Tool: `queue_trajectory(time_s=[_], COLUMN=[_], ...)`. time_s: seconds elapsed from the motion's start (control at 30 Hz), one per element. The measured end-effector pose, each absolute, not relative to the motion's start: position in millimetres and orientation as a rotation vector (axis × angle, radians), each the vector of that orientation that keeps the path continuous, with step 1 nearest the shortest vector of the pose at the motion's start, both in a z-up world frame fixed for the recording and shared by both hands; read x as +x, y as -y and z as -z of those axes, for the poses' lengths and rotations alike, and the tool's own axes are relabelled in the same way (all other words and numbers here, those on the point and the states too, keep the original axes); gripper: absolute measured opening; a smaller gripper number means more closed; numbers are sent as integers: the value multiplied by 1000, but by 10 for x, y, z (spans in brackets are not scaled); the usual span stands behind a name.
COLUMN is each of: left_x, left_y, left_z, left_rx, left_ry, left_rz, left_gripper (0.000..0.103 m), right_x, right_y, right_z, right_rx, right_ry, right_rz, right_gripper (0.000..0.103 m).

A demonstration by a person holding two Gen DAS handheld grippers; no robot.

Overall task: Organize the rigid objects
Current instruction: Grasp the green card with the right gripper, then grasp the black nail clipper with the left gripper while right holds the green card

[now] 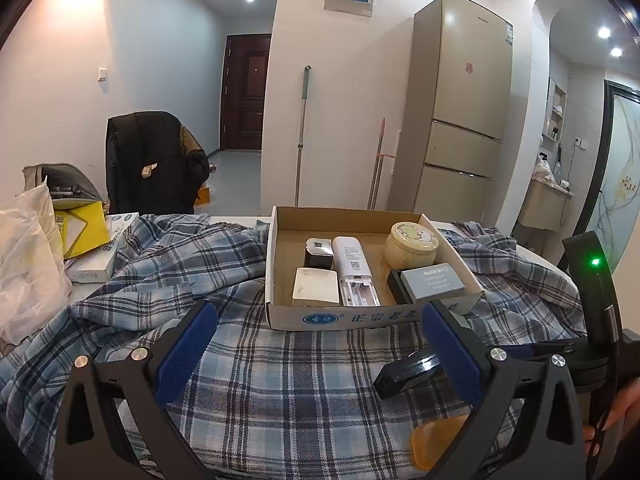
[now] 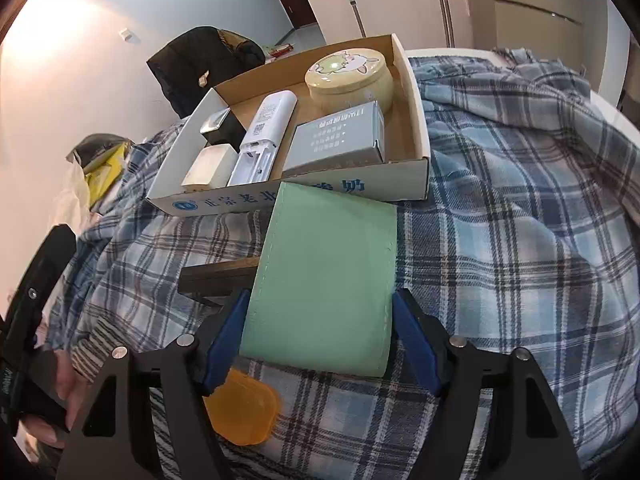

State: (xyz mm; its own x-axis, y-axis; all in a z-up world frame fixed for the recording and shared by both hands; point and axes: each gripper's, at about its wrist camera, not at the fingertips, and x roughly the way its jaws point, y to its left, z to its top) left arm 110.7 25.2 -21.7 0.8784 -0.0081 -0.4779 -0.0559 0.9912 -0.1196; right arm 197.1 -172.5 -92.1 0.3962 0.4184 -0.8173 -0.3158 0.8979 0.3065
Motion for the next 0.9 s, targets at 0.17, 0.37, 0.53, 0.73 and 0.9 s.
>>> queue_trajectory(time_s=[0.17, 0.37, 0.53, 0.73, 0.9], left_x=[1109, 1113, 1092, 1064, 1049], left_y=[-251, -236, -233, -219, -217], left_z=[216, 212, 192, 160, 149], left_rx=[-132, -122, -122, -111, -104], left_ry=[-500, -504, -496, -477, -466], left_rz=[-26, -23, -23, -33, -41], left_gripper=[103, 103, 103, 103, 103], right_x=[1894, 1820, 1456, 1142, 1135], right_y=[1747, 1892, 2073, 2162, 2124], right_z=[759, 596, 494, 671, 867], right_rx=[69, 13, -34, -8, -7], right_ry=[-1026, -1044, -1055, -1149, -1202], right_rz=[-471, -400, -378, -423, -367], right_gripper=[71, 71, 71, 73, 75])
